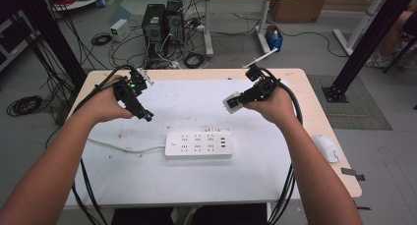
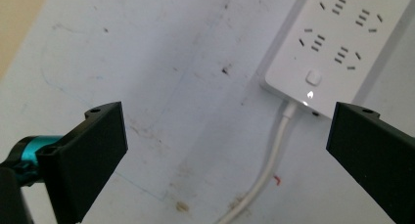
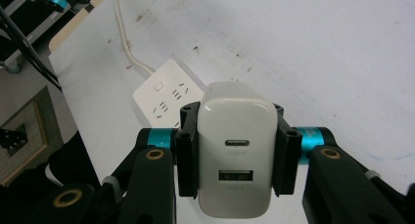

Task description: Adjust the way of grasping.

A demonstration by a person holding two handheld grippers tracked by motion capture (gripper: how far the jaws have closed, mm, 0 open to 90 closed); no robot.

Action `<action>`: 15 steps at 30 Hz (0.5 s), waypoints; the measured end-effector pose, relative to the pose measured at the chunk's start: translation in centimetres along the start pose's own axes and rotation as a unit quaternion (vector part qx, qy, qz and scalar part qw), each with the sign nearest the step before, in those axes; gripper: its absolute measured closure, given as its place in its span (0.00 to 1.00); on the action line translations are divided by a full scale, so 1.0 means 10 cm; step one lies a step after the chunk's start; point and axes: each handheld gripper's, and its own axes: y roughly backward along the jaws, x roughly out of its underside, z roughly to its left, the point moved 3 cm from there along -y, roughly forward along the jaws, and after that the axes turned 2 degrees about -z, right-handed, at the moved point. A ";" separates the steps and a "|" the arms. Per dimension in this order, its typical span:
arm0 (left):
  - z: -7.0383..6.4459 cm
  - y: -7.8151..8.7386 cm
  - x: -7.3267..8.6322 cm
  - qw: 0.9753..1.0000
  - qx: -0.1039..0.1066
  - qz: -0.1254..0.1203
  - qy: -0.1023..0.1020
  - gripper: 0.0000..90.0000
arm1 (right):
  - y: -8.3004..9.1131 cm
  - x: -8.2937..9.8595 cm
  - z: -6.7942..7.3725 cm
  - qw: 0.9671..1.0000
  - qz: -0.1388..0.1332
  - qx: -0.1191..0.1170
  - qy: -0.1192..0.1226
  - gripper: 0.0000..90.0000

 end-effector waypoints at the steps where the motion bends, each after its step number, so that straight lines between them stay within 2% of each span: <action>1: 0.02 0.00 0.01 1.000 0.005 0.006 -0.002 0.02 | 0.02 0.00 0.00 1.000 0.003 0.001 0.002 0.69; 5: 0.07 -0.04 0.04 0.999 0.036 0.025 -0.012 0.02 | 0.06 -0.02 -0.01 1.000 0.016 0.007 0.004 0.69; 9: 0.08 -0.11 0.07 0.997 0.053 0.050 -0.030 0.02 | 0.06 -0.03 -0.03 1.000 0.027 0.010 0.005 0.69; 15: 0.10 -0.10 0.02 0.996 0.063 0.047 -0.044 0.02 | 0.02 -0.04 -0.05 0.999 0.037 0.012 0.003 0.69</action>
